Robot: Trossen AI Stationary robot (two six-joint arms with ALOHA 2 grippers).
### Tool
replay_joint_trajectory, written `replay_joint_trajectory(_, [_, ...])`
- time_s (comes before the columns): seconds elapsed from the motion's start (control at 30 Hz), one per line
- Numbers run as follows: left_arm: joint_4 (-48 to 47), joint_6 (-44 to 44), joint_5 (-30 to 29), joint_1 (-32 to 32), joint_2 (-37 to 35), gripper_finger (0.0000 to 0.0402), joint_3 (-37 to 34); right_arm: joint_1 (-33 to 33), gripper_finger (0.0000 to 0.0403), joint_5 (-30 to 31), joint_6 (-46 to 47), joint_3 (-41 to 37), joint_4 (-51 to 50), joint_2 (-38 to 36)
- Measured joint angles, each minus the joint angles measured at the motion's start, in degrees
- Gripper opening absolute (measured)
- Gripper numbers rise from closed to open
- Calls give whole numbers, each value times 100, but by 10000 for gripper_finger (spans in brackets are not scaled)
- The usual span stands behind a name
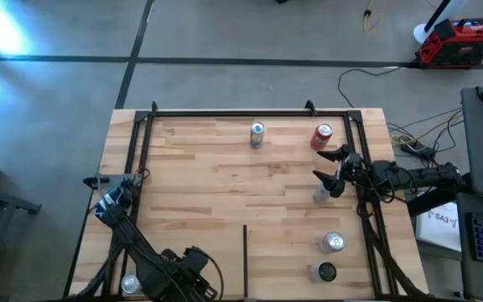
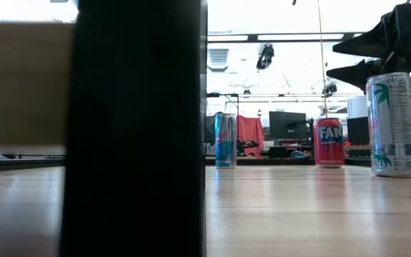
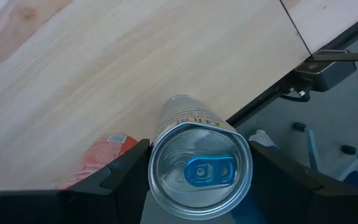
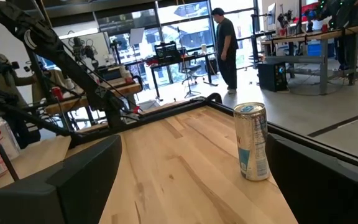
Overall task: Place canned beverage on shelf
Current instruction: Adjust the soda cans on the shelf
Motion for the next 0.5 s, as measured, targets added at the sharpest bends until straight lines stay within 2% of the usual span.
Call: replay_joint_trajectory(0.5, [71, 165, -94, 20, 17, 234, -2, 0, 382, 2, 7, 2, 1, 0])
